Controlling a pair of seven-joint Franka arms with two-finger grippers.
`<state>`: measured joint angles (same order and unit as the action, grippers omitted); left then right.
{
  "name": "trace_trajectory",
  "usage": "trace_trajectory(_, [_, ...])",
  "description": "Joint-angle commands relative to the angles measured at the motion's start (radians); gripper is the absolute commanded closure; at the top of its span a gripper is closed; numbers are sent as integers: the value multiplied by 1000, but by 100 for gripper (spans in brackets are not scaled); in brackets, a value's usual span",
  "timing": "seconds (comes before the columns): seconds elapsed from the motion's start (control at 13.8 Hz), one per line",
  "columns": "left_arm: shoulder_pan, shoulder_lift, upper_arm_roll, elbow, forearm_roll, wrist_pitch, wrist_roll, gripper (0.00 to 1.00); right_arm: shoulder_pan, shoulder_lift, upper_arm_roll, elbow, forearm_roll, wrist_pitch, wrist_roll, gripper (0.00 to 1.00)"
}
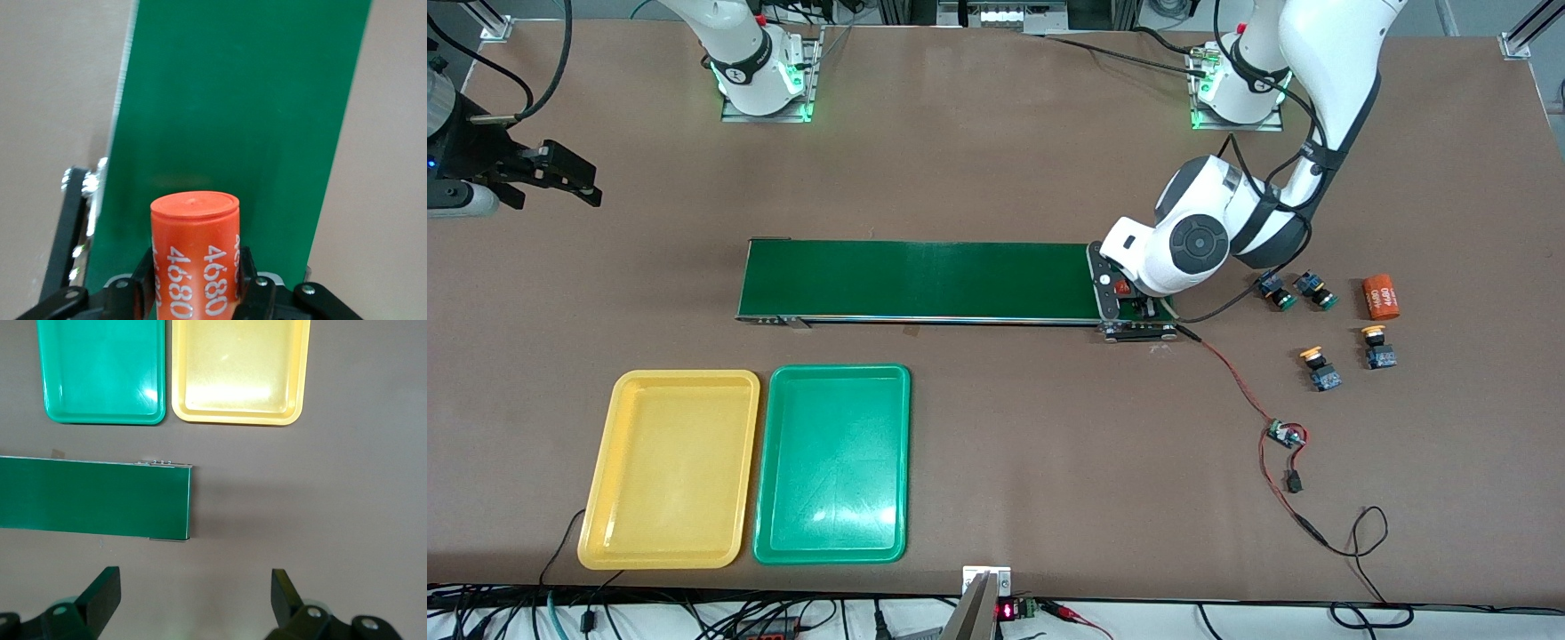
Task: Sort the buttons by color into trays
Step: 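Carry the orange cylinder onto the conveyor belt and open the left gripper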
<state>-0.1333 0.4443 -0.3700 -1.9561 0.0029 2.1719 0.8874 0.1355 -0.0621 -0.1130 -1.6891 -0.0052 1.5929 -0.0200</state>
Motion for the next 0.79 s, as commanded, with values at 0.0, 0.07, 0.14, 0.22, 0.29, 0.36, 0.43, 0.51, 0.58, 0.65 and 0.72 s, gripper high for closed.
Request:
trace_trajectory(0.0, [-9, -22, -3, -18, 22, 8, 54, 71, 1, -7, 3, -6, -15, 1, 6, 0])
trace_trajectory(0.07, [-11, -22, -3, -18, 22, 8, 54, 7, 0, -7, 4, -6, -15, -1, 6, 0])
trace_trajectory(0.14, [-11, -29, -3, -18, 22, 0, 54, 0, 1, -7, 4, -6, -15, 1, 6, 0])
trace_trajectory(0.22, [-9, -45, -3, -17, 22, -7, 54, 0, 0, -7, 3, -6, -15, 1, 5, 0])
trace_trajectory(0.29, [-8, -65, -3, -14, 22, -35, 47, 0, 0, -7, 3, -6, -15, 1, 6, 0])
trace_trajectory(0.36, [-5, -84, -3, -4, 20, -78, 35, 0, -2, -7, 3, -6, -15, 1, 5, 0])
trace_trajectory(0.43, [3, -119, 0, -3, 20, -121, -2, 0, -2, -7, 3, -6, -16, 1, 5, 0])
trace_trajectory(0.51, [18, -154, 2, -3, 20, -157, -66, 0, -2, -7, 3, -4, -16, -1, 5, 0])
trace_trajectory(0.58, [43, -183, 2, -1, 20, -202, -137, 0, -2, -7, 3, -3, -16, -2, 5, 0])
trace_trajectory(0.65, [66, -194, 2, 11, 20, -231, -184, 0, -2, -7, 3, -3, -15, 1, 3, 0])
trace_trajectory(0.72, [96, -196, 2, 34, 20, -268, -227, 0, -2, -4, 3, -1, -15, 1, 5, 0])
